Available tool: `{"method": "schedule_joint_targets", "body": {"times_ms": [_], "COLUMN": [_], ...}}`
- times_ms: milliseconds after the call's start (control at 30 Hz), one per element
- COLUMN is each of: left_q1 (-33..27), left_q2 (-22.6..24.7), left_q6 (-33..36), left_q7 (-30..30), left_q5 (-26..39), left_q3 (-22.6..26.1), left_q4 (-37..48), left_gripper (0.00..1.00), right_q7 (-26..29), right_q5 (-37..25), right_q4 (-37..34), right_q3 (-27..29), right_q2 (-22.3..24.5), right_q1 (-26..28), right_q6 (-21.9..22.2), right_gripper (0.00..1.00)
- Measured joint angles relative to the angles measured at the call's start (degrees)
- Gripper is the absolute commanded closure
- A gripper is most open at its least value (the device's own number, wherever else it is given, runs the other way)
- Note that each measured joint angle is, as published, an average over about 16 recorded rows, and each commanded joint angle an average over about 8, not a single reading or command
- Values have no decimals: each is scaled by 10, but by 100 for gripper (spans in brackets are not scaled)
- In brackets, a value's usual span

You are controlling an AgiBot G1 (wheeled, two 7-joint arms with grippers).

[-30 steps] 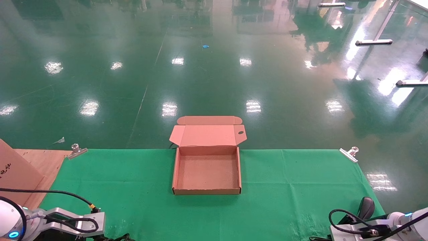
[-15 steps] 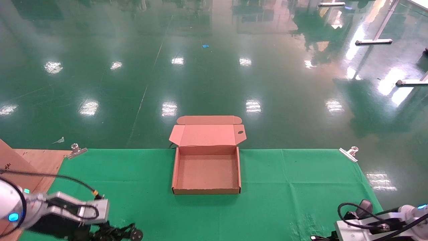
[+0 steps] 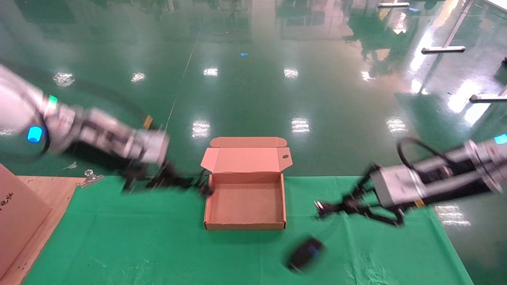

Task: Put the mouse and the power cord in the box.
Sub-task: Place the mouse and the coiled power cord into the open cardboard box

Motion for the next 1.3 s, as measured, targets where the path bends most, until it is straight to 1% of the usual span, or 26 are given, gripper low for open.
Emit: {"method": "schedule_joint_targets", "body": {"times_ms": [167, 367, 600, 733, 833, 900, 1167, 1300], "left_q1": [-37, -58, -57, -40, -14, 8, 137, 199], "left_q2": [20, 31, 33, 34, 37, 41, 73, 91], "left_q6": [13, 21, 23, -6, -53, -99, -353, -453], "left_q7": [-28, -53, -70, -72, -76, -81, -117, -133], "left_q5": [-3, -5, -8, 0, 14, 27, 94, 112], "left_q3": [-3, -4, -3, 0, 4, 6, 13, 23], "left_q4": [-43, -80, -112, -131, -148, -161, -211, -226], "left_gripper": [100, 100, 100, 100, 100, 100, 100, 100], "right_q7": [8, 12, 2, -9, -18, -25, -52, -61], "right_q5": [7, 5, -9, -21, -33, -41, -80, -99], "right_q4": [-16, -42, -80, -106, -128, -142, -186, -196], "right_q3": [3, 8, 19, 32, 45, 54, 93, 110], "right_q2": [-31, -58, -76, -84, -89, -91, -93, -87], "right_q1": [45, 81, 108, 122, 133, 139, 157, 154], "right_q6": [-2, -2, -1, -2, -2, -1, 2, 5], "right_gripper": [100, 100, 100, 100, 100, 100, 100, 100]}}
